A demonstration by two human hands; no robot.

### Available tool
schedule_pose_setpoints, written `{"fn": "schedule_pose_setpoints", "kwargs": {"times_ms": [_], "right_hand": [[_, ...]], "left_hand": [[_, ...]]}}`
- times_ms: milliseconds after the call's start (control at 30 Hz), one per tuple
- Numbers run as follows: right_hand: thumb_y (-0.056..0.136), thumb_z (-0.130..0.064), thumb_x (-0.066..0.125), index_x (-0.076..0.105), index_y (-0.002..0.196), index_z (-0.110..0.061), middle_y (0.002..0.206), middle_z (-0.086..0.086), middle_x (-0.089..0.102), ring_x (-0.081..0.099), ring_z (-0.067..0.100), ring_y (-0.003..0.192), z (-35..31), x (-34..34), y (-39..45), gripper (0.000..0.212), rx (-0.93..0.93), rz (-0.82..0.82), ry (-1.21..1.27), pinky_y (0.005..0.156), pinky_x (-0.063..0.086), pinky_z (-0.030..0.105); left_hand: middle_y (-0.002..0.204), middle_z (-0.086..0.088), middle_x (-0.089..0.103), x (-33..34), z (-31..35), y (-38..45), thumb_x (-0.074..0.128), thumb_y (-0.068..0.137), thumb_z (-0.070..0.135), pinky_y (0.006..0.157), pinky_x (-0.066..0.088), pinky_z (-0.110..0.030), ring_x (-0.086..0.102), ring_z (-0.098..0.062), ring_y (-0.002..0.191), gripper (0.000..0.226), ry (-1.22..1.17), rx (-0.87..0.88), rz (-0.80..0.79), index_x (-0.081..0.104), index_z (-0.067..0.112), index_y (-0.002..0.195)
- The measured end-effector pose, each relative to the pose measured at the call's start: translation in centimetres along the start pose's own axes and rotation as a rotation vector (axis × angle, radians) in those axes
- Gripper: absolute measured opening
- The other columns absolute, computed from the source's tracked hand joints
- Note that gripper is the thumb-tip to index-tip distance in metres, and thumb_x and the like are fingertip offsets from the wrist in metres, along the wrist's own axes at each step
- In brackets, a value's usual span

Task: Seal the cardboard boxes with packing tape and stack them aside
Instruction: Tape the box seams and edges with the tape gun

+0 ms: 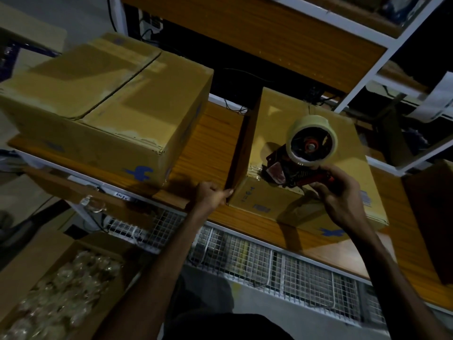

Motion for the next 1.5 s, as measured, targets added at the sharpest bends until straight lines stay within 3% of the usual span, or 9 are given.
{"fn": "schedule_pose_setpoints", "kwargs": {"times_ms": [67, 167, 300, 500, 700, 833, 1133, 1300, 1500], "right_hand": [[0.098, 0.0, 0.067, 0.067, 0.134, -0.017, 0.13, -0.001, 0.07, 0.067, 0.015, 0.118, 0.1, 0.0, 0.0, 0.04, -0.005, -0.007, 0.001, 0.097, 0.061, 0.051], [0.097, -0.004, 0.068, 0.067, 0.134, -0.02, 0.13, -0.004, 0.07, 0.067, 0.013, 0.118, -0.1, 0.0, 0.0, 0.04, -0.01, -0.013, -0.008, 0.097, 0.06, 0.05], [0.097, -0.005, 0.069, 0.065, 0.131, -0.028, 0.127, -0.009, 0.069, 0.066, 0.01, 0.117, -0.5, 0.0, 0.0, 0.041, -0.038, -0.034, 0.001, 0.097, 0.06, 0.047], [0.099, -0.015, 0.071, 0.064, 0.139, -0.022, 0.135, 0.002, 0.068, 0.066, 0.021, 0.121, 0.6, -0.3, 0.5, 0.041, -0.114, -0.065, -0.094, 0.096, 0.059, 0.054], [0.102, -0.031, 0.068, 0.063, 0.142, -0.017, 0.133, 0.009, 0.069, 0.065, 0.029, 0.117, 0.3, -0.8, 0.8, 0.043, -0.238, -0.099, -0.215, 0.091, 0.057, 0.052], [0.104, -0.041, 0.061, 0.061, 0.143, -0.021, 0.13, 0.009, 0.068, 0.064, 0.03, 0.111, 1.1, -1.4, 1.0, 0.044, -0.286, -0.15, -0.248, 0.084, 0.057, 0.048], [0.1, -0.029, 0.068, 0.054, 0.143, -0.045, 0.141, -0.006, 0.061, 0.061, 0.022, 0.128, 10.0, -10.6, -1.5, 0.048, -0.091, -0.189, -0.072, 0.096, 0.058, 0.06], [0.098, -0.022, 0.073, 0.06, 0.143, -0.021, 0.138, -0.003, 0.068, 0.066, 0.011, 0.125, 14.4, -14.8, -4.6, 0.047, 0.013, -0.15, 0.105, 0.1, 0.059, 0.045], [0.1, -0.008, 0.068, 0.061, 0.137, -0.02, 0.124, -0.005, 0.068, 0.065, -0.005, 0.099, 19.2, -19.3, -8.0, 0.04, 0.116, -0.033, 0.164, 0.075, 0.054, 0.014]], "left_hand": [[0.094, -0.001, 0.067, -0.1, 0.5, -1.3, 0.08, 0.085, -0.001, 0.069, 0.054, -0.028, 0.069, -0.025, 0.093, 0.031, 0.062, 0.153, 0.105, 0.065, 0.017, 0.105], [0.145, 0.005, 0.055, 1.7, 4.8, -5.4, 0.078, 0.083, 0.001, 0.101, 0.046, -0.022, 0.049, -0.013, 0.131, 0.077, 0.326, 0.691, 0.156, 0.051, 0.026, 0.15], [0.153, 0.001, 0.057, 4.1, 8.9, -7.8, 0.083, 0.084, 0.007, 0.116, 0.043, -0.036, 0.045, -0.02, 0.146, 0.061, 0.338, 1.062, 0.151, 0.063, 0.013, 0.142], [0.137, -0.007, 0.068, 3.8, 8.2, -5.4, 0.084, 0.081, -0.001, 0.107, 0.055, -0.045, 0.059, -0.025, 0.136, 0.049, 0.223, 1.019, 0.162, 0.071, 0.006, 0.128], [0.127, 0.002, 0.07, 2.7, 9.5, -7.2, 0.082, 0.083, -0.004, 0.099, 0.053, -0.017, 0.067, -0.006, 0.121, 0.036, 0.244, 1.054, 0.237, 0.078, 0.003, 0.118], [0.128, -0.003, 0.073, 2.8, 9.0, -7.1, 0.076, 0.09, -0.003, 0.096, 0.06, -0.031, 0.069, -0.01, 0.12, 0.028, 0.124, 0.903, 0.181, 0.077, 0.002, 0.118], [0.126, -0.005, 0.073, 3.2, 9.1, -7.9, 0.071, 0.09, -0.01, 0.105, 0.056, -0.041, 0.067, -0.012, 0.125, 0.03, 0.098, 0.8, 0.232, 0.077, 0.002, 0.117], [0.126, -0.007, 0.073, 3.4, 9.0, -8.0, 0.07, 0.092, -0.008, 0.107, 0.055, -0.042, 0.067, -0.014, 0.125, 0.026, 0.114, 0.767, 0.252, 0.077, -0.001, 0.117], [0.128, -0.005, 0.073, 3.7, 9.1, -8.2, 0.069, 0.094, -0.006, 0.108, 0.054, -0.044, 0.065, -0.015, 0.127, 0.03, 0.176, 0.769, 0.297, 0.076, 0.006, 0.12]]}}
Point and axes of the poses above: each hand's wrist, its own y-axis towards the middle knuckle, its own x-axis out of the palm, z = x × y, the point moved 8 cm from there along y, towards the middle knuckle
